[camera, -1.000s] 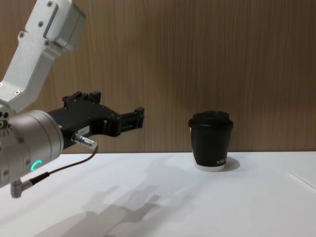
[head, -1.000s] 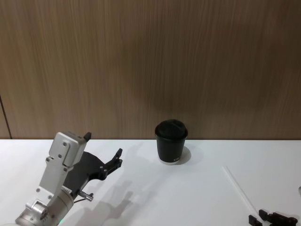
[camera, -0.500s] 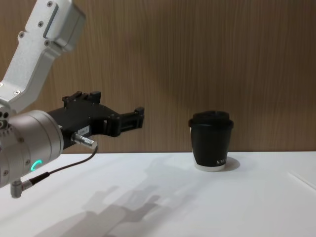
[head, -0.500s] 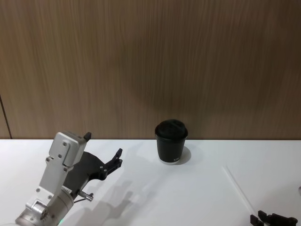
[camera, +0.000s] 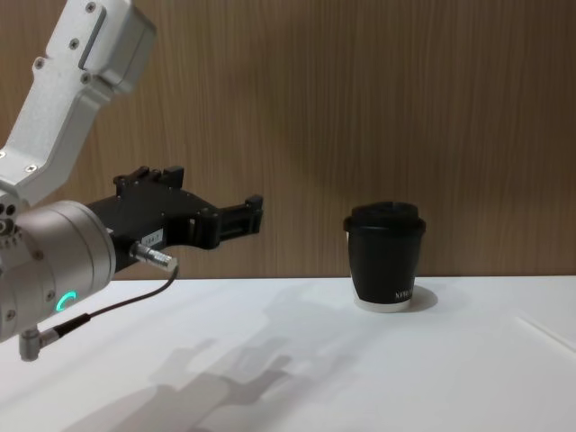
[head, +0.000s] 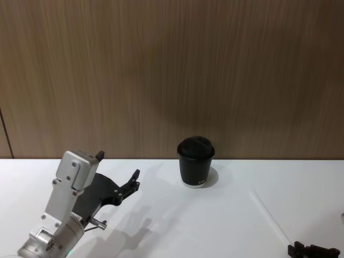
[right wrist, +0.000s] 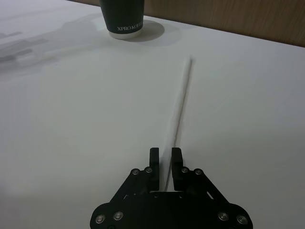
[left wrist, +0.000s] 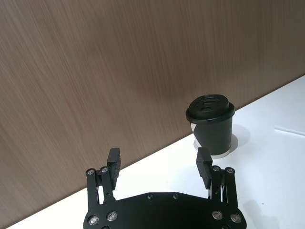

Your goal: Pick up the straw with one hand, pass it to the other hand, and insert it into the cup.

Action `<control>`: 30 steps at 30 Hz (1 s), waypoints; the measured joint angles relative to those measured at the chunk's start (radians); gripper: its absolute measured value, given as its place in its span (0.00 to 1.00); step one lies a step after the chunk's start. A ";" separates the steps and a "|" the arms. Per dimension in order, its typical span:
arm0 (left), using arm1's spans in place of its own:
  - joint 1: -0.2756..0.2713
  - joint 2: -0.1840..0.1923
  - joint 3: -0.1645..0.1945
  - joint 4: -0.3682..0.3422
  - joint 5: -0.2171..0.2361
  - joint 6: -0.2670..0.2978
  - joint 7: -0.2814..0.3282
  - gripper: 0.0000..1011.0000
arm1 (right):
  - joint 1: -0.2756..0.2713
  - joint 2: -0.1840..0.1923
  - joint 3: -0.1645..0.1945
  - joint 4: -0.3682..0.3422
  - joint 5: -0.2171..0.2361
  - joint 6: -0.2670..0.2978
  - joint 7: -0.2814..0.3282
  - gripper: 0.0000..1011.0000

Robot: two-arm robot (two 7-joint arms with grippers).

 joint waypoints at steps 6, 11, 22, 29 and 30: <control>0.000 0.000 0.000 0.000 0.000 0.000 0.000 0.99 | 0.000 0.000 0.000 0.000 0.000 0.000 0.000 0.12; 0.000 0.000 0.000 0.000 0.000 0.000 0.000 0.99 | 0.000 0.000 0.000 0.000 0.000 0.000 0.000 0.10; 0.000 0.000 0.000 0.000 0.000 0.000 0.000 0.99 | -0.006 0.000 0.001 0.002 -0.010 -0.027 -0.001 0.04; 0.000 0.000 0.000 0.000 0.000 0.000 0.000 0.99 | -0.012 0.001 0.013 0.005 -0.039 -0.067 -0.019 0.00; 0.000 0.000 0.000 0.000 0.000 0.000 0.000 0.99 | -0.013 0.002 0.016 0.006 -0.042 -0.075 -0.021 0.00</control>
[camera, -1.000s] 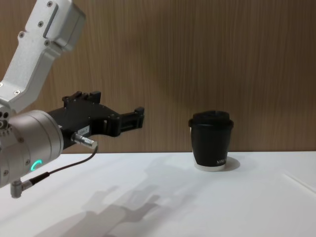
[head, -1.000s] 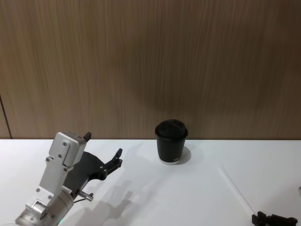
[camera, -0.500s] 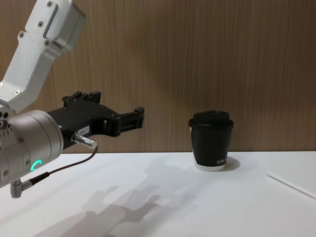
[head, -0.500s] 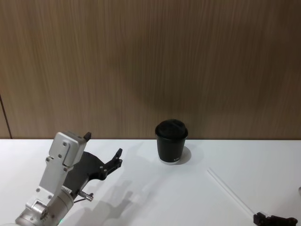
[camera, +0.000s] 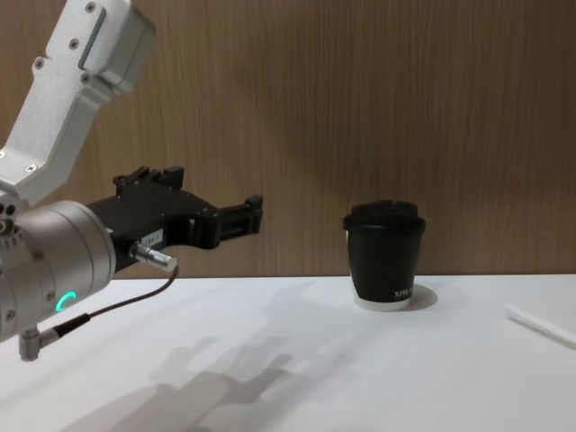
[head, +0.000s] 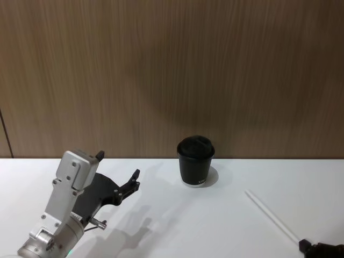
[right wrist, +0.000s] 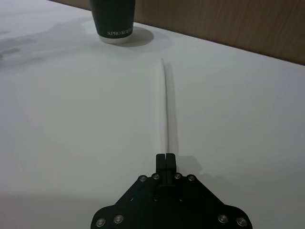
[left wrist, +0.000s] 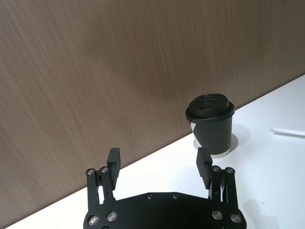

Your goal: Pick up the straw with one hand, pass it to the other hand, and insert it into the cup.

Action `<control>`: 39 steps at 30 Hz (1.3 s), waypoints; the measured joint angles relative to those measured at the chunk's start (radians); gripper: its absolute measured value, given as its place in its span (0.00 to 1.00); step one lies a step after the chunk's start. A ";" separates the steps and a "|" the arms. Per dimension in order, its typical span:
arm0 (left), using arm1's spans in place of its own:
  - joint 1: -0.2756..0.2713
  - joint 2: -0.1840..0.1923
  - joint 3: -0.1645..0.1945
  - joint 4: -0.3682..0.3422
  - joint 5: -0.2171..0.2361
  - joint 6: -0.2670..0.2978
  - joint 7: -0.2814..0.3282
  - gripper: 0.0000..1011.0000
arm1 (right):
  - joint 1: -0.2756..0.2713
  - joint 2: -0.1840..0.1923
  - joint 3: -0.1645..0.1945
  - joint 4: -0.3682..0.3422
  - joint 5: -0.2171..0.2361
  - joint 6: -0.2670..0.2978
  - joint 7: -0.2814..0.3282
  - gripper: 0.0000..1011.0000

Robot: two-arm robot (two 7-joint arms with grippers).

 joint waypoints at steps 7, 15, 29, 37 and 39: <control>0.000 0.000 0.000 0.000 0.000 0.000 0.000 0.99 | -0.002 0.003 0.022 0.004 -0.025 -0.060 -0.014 0.00; 0.000 0.000 0.000 0.000 0.000 0.000 0.000 0.99 | -0.001 0.013 0.052 0.006 -0.054 -0.155 -0.016 0.00; 0.000 0.000 0.000 0.000 0.000 0.000 0.000 0.99 | 0.006 0.059 0.102 -0.008 -0.060 -0.320 0.073 0.00; 0.000 0.000 0.000 0.000 0.000 0.000 0.000 0.99 | 0.022 0.090 0.113 -0.007 -0.032 -0.399 0.165 0.00; 0.000 0.000 0.000 0.000 0.000 0.000 0.000 0.99 | 0.031 0.100 0.114 -0.004 -0.016 -0.426 0.205 0.00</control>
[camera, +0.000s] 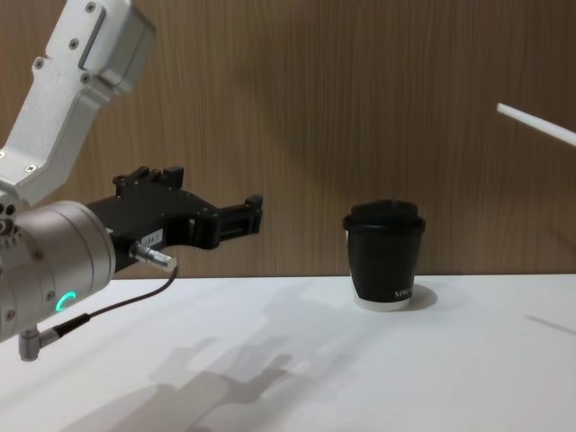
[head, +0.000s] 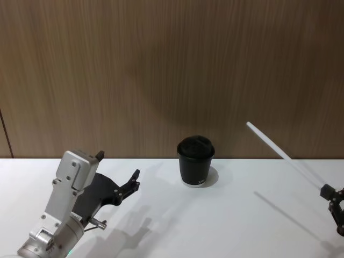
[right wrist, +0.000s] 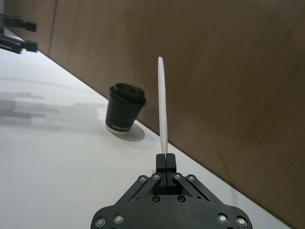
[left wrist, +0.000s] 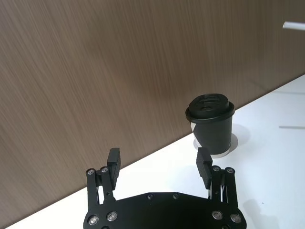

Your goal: Pick up the straw with one hand, pass it to the other hand, and insert it into the cup.

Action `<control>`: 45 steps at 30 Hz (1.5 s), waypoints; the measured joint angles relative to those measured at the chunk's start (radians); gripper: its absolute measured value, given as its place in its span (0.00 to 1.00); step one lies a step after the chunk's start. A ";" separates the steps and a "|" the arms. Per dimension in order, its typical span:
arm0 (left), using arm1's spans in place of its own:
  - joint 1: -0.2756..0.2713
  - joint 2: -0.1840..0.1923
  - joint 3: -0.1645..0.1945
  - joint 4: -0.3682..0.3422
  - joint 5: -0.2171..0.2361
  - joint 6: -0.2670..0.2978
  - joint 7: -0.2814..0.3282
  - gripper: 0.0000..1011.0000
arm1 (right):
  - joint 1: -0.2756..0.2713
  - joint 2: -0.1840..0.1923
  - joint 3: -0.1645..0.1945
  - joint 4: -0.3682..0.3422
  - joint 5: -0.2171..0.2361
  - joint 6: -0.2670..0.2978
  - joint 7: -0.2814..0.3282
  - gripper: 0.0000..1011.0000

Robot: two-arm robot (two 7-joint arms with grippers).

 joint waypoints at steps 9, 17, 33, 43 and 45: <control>0.000 0.000 0.000 0.000 0.000 0.000 0.000 0.99 | 0.037 0.028 -0.012 0.008 0.050 -0.059 0.110 0.00; 0.000 0.000 0.000 0.000 0.000 0.000 0.000 0.99 | 0.088 0.045 -0.046 0.017 0.104 -0.099 0.223 0.00; 0.000 0.000 0.000 0.000 0.000 0.000 0.000 0.99 | 0.207 0.029 -0.141 0.028 0.193 -0.120 0.381 0.00; 0.000 0.000 0.000 0.000 0.000 0.000 0.000 0.99 | 0.240 0.015 -0.175 0.025 0.230 -0.113 0.405 0.00; 0.000 0.000 0.000 0.000 0.000 0.000 0.000 0.99 | 0.242 0.014 -0.178 0.024 0.234 -0.112 0.405 0.00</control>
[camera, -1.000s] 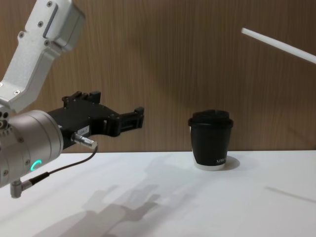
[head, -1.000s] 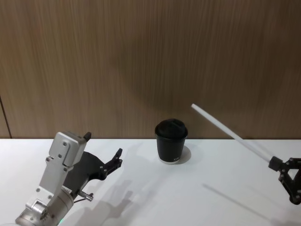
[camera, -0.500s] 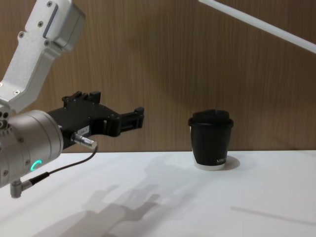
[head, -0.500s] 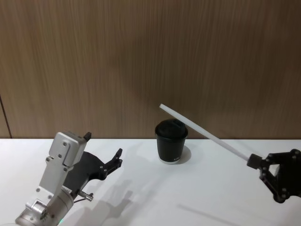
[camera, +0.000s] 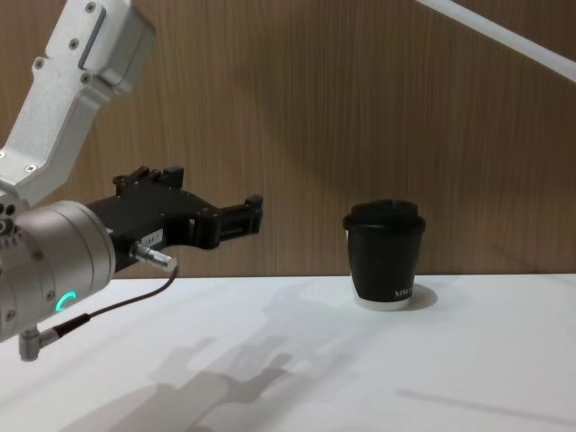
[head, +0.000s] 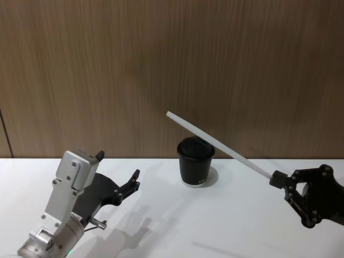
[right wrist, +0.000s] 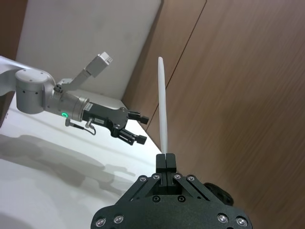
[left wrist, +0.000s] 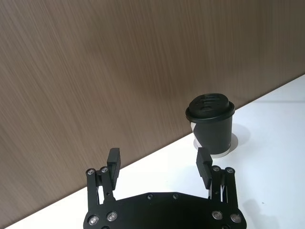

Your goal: Pick up the straw with one hand, pass it to the other hand, and insert it into the cup.

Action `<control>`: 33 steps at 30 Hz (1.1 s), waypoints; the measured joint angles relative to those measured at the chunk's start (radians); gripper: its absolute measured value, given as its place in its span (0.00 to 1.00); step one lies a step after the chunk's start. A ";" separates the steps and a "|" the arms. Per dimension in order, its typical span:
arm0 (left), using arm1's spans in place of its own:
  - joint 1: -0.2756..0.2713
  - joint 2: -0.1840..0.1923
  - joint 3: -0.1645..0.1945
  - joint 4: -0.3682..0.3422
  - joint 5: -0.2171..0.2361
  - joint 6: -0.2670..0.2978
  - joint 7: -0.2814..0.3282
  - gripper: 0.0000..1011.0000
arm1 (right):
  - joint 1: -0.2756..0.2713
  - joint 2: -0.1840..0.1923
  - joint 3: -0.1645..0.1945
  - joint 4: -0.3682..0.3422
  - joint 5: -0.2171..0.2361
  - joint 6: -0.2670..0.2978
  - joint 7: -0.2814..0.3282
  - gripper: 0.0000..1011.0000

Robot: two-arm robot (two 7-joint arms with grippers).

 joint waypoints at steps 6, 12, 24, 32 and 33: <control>0.000 0.000 0.000 0.000 0.000 0.000 0.000 0.99 | 0.007 -0.002 -0.011 -0.006 0.012 0.006 0.001 0.00; 0.000 0.000 0.000 0.000 0.000 0.000 0.000 0.99 | 0.011 -0.002 -0.017 -0.009 0.020 0.010 0.002 0.00; 0.000 0.004 -0.012 -0.007 -0.042 0.001 -0.050 0.99 | 0.015 -0.004 -0.023 -0.012 0.027 0.013 0.003 0.00; -0.004 0.012 -0.039 -0.019 -0.143 0.017 -0.155 0.99 | 0.016 -0.004 -0.025 -0.013 0.029 0.014 0.003 0.00; -0.005 0.012 -0.043 -0.021 -0.153 0.019 -0.164 0.99 | 0.016 -0.004 -0.025 -0.013 0.029 0.014 0.003 0.00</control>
